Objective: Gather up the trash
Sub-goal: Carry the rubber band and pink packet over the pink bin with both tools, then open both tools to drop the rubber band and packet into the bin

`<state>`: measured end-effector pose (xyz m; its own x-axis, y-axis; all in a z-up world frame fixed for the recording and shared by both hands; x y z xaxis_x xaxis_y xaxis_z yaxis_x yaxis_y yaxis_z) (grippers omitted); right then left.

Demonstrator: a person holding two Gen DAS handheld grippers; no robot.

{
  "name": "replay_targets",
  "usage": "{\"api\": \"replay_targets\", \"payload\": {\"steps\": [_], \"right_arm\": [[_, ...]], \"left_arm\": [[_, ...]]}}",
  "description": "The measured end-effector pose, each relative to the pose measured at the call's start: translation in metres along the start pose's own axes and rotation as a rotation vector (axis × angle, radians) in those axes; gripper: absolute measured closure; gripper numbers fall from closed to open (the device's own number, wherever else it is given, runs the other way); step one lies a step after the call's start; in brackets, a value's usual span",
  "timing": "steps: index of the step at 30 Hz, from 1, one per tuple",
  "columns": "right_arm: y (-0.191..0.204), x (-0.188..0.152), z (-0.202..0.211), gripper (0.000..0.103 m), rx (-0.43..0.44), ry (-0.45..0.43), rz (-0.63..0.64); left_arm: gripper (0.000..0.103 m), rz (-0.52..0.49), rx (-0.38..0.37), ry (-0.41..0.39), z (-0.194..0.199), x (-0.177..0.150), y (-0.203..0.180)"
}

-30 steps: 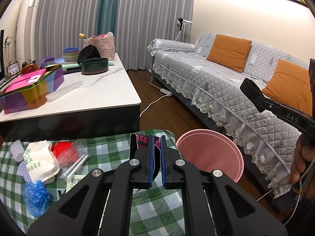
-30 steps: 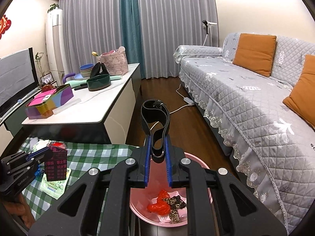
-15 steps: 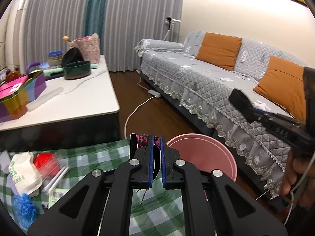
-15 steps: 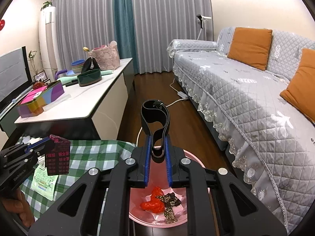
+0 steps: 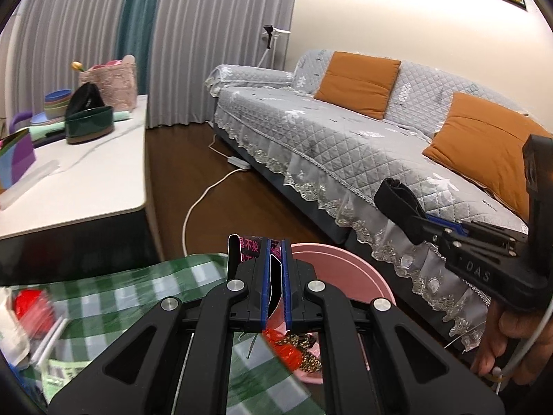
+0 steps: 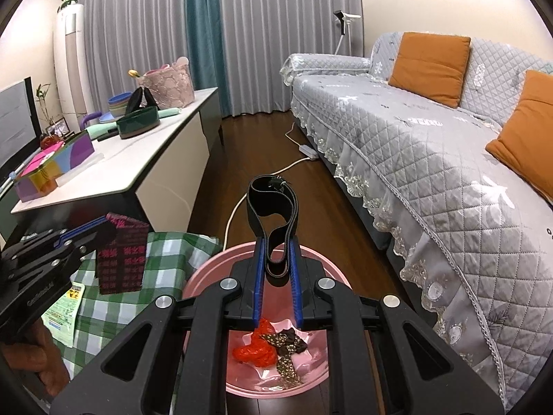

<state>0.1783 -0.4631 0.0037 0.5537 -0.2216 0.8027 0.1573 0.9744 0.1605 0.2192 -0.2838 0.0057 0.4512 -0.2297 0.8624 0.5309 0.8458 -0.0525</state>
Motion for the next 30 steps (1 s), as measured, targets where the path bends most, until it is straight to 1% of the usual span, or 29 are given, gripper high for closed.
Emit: {"api": "replay_targets", "payload": {"steps": [8,11,12,14,15,16,17,18,24,30], "right_arm": [[-0.012,-0.002,-0.007,0.088,-0.018,0.014,-0.02],[-0.013,-0.002,-0.008,0.086,-0.026,0.013,-0.023],[-0.014,-0.002,-0.009,0.083,-0.035,0.015,-0.024],[-0.017,-0.002,-0.009,0.067,-0.054,0.013,-0.032],[-0.018,-0.002,-0.008,0.064,-0.058,0.011,-0.037],[-0.021,0.0,-0.007,0.057,-0.064,0.007,-0.048],[-0.022,0.0,-0.006,0.054,-0.068,0.003,-0.053],[-0.023,0.001,-0.006,0.054,-0.069,0.001,-0.056],[-0.012,0.008,0.004,0.05,-0.047,-0.023,-0.056],[0.007,0.016,0.021,0.048,-0.002,-0.055,-0.052]], "left_arm": [[0.097,-0.016,-0.037,0.013,-0.025,0.005,-0.013],[0.097,-0.02,-0.068,0.014,-0.03,0.007,-0.018],[0.096,-0.021,-0.083,0.018,-0.032,0.007,-0.02],[0.094,-0.017,-0.099,0.027,-0.034,0.006,-0.021],[0.089,-0.013,-0.104,0.032,-0.035,0.006,-0.02],[0.081,-0.008,-0.105,0.037,-0.034,0.004,-0.019],[0.079,-0.006,-0.102,0.038,-0.032,0.004,-0.018],[0.078,-0.005,-0.098,0.038,-0.03,0.003,-0.017],[0.078,0.001,-0.071,0.035,-0.004,-0.001,-0.007],[0.078,-0.013,-0.021,0.012,0.037,0.002,0.007]]}}
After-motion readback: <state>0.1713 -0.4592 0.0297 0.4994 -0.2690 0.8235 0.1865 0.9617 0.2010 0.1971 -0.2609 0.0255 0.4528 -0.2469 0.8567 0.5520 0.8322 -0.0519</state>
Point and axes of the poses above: each gripper's, at about its wrist camera, not at the fingertips, and z roughly against the way its jaws point, y to its left, x to its top, the point moved 4 cm from there along -z, roughly the way its jaws point, and after that the axes turned 6 degrees about -z, right-handed, at the moved point
